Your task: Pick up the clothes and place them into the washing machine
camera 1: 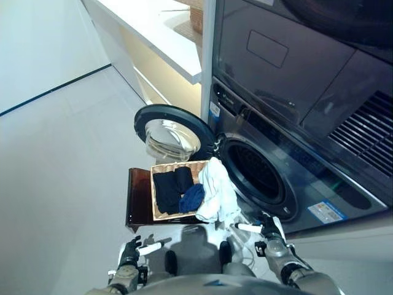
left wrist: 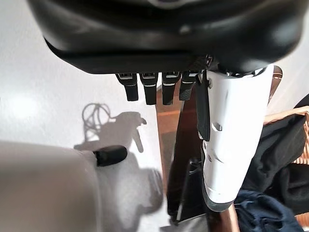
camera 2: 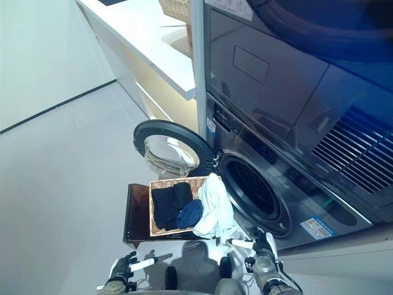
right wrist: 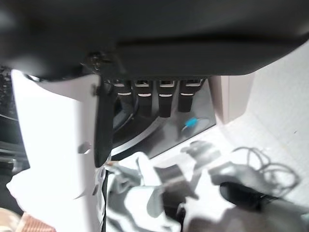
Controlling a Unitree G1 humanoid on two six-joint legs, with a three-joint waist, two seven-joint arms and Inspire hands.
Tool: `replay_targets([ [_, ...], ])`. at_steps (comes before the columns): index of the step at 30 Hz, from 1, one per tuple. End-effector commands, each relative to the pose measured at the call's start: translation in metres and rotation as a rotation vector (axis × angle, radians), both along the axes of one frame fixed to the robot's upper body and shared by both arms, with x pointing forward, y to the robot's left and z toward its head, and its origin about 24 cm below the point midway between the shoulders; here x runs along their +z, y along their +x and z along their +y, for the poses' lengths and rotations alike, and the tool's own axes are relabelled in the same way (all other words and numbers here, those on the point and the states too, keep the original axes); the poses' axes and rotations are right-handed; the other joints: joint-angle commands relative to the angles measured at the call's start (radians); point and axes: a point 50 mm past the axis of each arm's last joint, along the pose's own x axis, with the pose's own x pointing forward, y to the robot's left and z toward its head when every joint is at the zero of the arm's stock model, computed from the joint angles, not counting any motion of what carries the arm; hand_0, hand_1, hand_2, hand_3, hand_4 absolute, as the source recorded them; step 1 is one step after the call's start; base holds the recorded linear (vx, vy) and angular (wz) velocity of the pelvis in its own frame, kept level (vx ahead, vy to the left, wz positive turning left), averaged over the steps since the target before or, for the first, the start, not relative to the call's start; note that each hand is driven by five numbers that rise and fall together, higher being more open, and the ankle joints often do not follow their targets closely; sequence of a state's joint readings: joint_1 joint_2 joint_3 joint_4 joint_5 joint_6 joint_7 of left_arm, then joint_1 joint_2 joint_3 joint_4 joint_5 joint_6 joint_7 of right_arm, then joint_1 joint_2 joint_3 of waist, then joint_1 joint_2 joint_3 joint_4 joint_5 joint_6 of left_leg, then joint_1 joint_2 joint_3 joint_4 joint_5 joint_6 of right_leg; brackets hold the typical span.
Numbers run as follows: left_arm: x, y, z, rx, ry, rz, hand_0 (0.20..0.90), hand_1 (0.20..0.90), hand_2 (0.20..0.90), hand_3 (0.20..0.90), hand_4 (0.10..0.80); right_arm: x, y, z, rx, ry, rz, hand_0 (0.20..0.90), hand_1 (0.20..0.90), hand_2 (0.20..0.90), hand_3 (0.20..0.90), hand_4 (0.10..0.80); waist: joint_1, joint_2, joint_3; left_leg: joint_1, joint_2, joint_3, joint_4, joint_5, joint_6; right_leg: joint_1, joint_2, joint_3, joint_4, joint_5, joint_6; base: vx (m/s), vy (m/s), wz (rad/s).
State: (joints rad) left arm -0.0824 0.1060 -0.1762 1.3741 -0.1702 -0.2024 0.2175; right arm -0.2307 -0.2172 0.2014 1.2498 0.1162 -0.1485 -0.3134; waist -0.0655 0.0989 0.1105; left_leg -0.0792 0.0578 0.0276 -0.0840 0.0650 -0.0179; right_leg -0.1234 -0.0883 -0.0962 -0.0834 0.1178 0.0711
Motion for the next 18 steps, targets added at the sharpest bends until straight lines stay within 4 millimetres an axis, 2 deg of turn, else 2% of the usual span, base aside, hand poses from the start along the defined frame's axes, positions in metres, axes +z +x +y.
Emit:
replay_targets([
  [1, 0.008, 0.021, 0.011, -0.001, 0.053, -0.062, 0.9, 0.9, 0.9, 0.9, 0.8, 0.042, 0.064, 0.016, 0.031, -0.003, -0.262, 0.9, 0.9, 0.9, 0.9, 0.8, 0.02, -0.052, 0.039, 0.024, -0.043, -0.017, -0.003, -0.059, -0.028, -0.051, -0.088, 0.043, 0.051, 0.013, 0.077, 0.0, 0.0, 0.0],
  [4, 0.008, 0.021, 0.013, 0.014, 0.058, -0.068, 0.9, 0.9, 0.9, 0.9, 0.8, 0.049, 0.075, 0.025, 0.054, 0.01, -0.3, 0.9, 0.9, 0.9, 0.9, 0.8, 0.023, -0.045, 0.048, 0.024, -0.034, -0.011, -0.003, -0.059, -0.032, -0.073, -0.079, 0.049, 0.091, -0.005, 0.069, 0.009, -0.069, -0.1],
  [5, 0.01, 0.024, 0.017, 0.04, 0.068, -0.073, 0.9, 0.9, 0.9, 0.9, 0.8, 0.057, 0.085, 0.036, 0.089, 0.025, -0.338, 0.9, 0.9, 0.9, 0.9, 0.8, 0.024, -0.045, 0.059, 0.019, -0.021, -0.01, 0.022, -0.068, -0.039, -0.087, -0.061, 0.053, 0.123, -0.035, 0.056, -0.002, -0.143, -0.02],
  [6, 0.011, 0.026, 0.018, 0.057, 0.073, -0.084, 0.9, 0.9, 0.9, 0.9, 0.8, 0.06, 0.088, 0.04, 0.103, 0.027, -0.355, 0.9, 0.9, 0.9, 0.9, 0.8, 0.026, -0.052, 0.074, -0.007, -0.018, -0.013, 0.092, -0.086, -0.041, -0.088, -0.058, 0.054, 0.134, -0.044, 0.048, -0.05, -0.205, -0.03],
  [8, 0.015, 0.038, 0.012, 0.077, 0.063, -0.133, 0.9, 0.9, 0.9, 0.9, 0.8, 0.068, 0.096, 0.044, 0.104, 0.037, -0.404, 0.9, 0.9, 0.9, 0.9, 0.8, 0.036, -0.072, 0.123, -0.115, -0.061, -0.061, 0.273, -0.119, -0.053, -0.098, -0.071, 0.047, 0.151, -0.046, 0.037, -0.119, -0.157, 0.01],
  [9, 0.017, 0.046, 0.007, 0.059, 0.057, -0.156, 0.9, 0.9, 0.9, 0.9, 0.8, 0.074, 0.102, 0.046, 0.101, 0.041, -0.435, 0.9, 0.9, 0.9, 0.9, 0.8, 0.041, -0.079, 0.138, -0.161, -0.09, -0.121, 0.304, -0.12, -0.059, -0.115, -0.076, 0.05, 0.154, -0.042, 0.04, -0.059, -0.076, 0.16],
  [10, 0.019, 0.049, 0.005, 0.038, 0.062, -0.174, 0.9, 0.9, 0.9, 0.9, 0.8, 0.079, 0.106, 0.044, 0.091, 0.031, -0.451, 0.9, 0.9, 0.9, 0.9, 0.8, 0.046, -0.073, 0.135, -0.194, -0.094, -0.166, 0.247, -0.092, -0.057, -0.134, -0.069, 0.057, 0.149, -0.038, 0.042, -0.011, -0.026, 0.21],
  [11, 0.019, 0.049, 0.005, 0.038, 0.062, -0.174, 0.9, 0.9, 0.9, 0.9, 0.8, 0.079, 0.106, 0.044, 0.091, 0.031, -0.451, 0.9, 0.9, 0.9, 0.9, 0.8, 0.046, -0.073, 0.135, -0.194, -0.094, -0.166, 0.247, -0.092, -0.057, -0.134, -0.069, 0.057, 0.149, -0.038, 0.042, 0.097, 0.131, 0.22],
  [12, 0.016, 0.041, 0.006, 0.1, 0.048, -0.163, 0.9, 0.9, 0.9, 0.9, 0.8, 0.091, 0.118, 0.041, 0.071, 0.02, -0.492, 0.9, 0.9, 0.9, 0.9, 0.8, 0.052, -0.042, 0.116, -0.197, -0.037, -0.129, 0.109, -0.036, -0.042, -0.167, -0.049, 0.072, 0.149, -0.038, 0.053, 0.071, 0.187, 0.14],
  [13, 0.015, 0.039, 0.01, 0.123, 0.043, -0.154, 0.9, 0.9, 0.9, 0.9, 0.8, 0.099, 0.125, 0.04, 0.059, 0.026, -0.514, 0.9, 0.9, 0.9, 0.9, 0.8, 0.063, -0.034, 0.126, -0.211, -0.036, -0.1, 0.098, -0.01, -0.041, -0.182, -0.055, 0.069, 0.148, -0.03, 0.053, 0.066, 0.252, -0.12],
  [15, 0.017, 0.042, 0.011, 0.147, 0.036, -0.18, 0.9, 0.9, 0.9, 0.9, 0.8, 0.118, 0.141, 0.043, 0.049, 0.033, -0.578, 0.9, 0.9, 0.9, 0.9, 0.8, 0.072, -0.024, 0.134, -0.217, -0.043, -0.086, 0.062, 0.004, -0.034, -0.214, -0.058, 0.084, 0.141, -0.023, 0.056, -0.012, 0.191, -0.54],
  [18, 0.02, 0.049, 0.006, 0.125, 0.025, -0.209, 0.9, 0.9, 0.9, 0.9, 0.8, 0.141, 0.157, 0.043, 0.043, 0.022, -0.654, 0.9, 0.9, 0.9, 0.9, 0.8, 0.079, -0.006, 0.151, -0.22, -0.054, -0.061, 0.014, 0.026, -0.04, -0.246, -0.071, 0.095, 0.125, 0.001, 0.061, 0.011, 0.132, -0.36],
])
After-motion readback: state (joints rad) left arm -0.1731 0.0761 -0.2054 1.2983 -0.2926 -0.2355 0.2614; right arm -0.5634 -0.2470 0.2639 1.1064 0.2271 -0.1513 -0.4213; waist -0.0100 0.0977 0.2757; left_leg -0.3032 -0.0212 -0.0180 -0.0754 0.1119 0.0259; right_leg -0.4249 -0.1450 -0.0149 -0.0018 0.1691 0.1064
